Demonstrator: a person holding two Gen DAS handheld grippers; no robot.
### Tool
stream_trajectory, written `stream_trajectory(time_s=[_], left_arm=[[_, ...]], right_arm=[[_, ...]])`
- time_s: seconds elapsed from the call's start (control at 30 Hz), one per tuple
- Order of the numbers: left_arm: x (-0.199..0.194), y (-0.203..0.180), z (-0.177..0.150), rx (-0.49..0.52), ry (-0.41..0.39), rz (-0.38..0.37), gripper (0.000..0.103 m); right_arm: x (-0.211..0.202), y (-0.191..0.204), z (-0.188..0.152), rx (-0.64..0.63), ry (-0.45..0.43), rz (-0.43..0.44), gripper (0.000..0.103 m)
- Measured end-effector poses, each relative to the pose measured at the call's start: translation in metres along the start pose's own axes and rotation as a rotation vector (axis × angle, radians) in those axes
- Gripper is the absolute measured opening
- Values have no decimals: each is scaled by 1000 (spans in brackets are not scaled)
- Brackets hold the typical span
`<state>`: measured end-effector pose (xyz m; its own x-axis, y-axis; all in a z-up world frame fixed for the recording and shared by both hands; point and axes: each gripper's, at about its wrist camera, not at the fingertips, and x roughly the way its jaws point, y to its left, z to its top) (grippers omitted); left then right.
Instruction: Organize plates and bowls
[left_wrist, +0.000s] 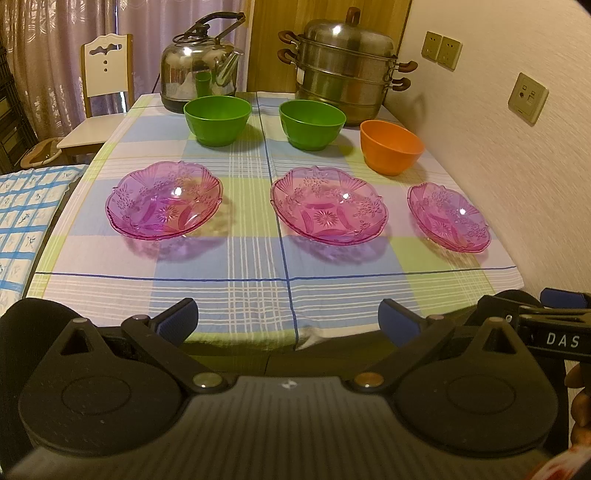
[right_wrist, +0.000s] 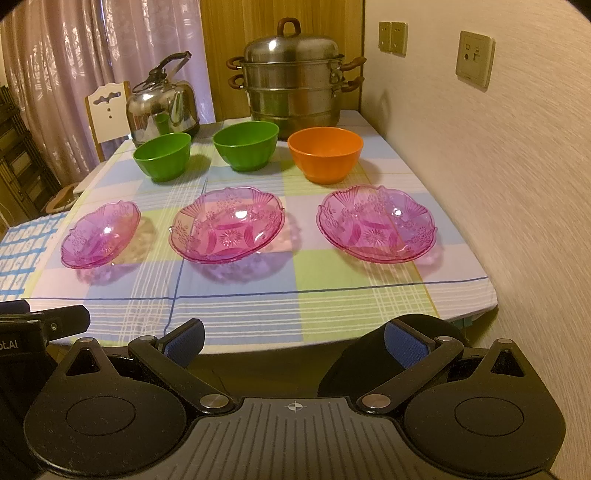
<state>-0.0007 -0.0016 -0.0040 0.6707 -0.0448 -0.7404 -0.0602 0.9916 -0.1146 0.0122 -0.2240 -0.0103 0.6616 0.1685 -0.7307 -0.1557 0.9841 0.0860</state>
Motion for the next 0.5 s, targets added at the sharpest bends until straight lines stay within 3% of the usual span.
stream_trajectory(time_s=[0.3, 0.5], left_arm=[[1, -1, 2, -9, 0, -5, 103], [5, 6, 10, -33, -10, -18, 103]], right_arm=[[-1, -2, -9, 3, -2, 3, 103], [4, -5, 6, 24, -14, 21, 103]])
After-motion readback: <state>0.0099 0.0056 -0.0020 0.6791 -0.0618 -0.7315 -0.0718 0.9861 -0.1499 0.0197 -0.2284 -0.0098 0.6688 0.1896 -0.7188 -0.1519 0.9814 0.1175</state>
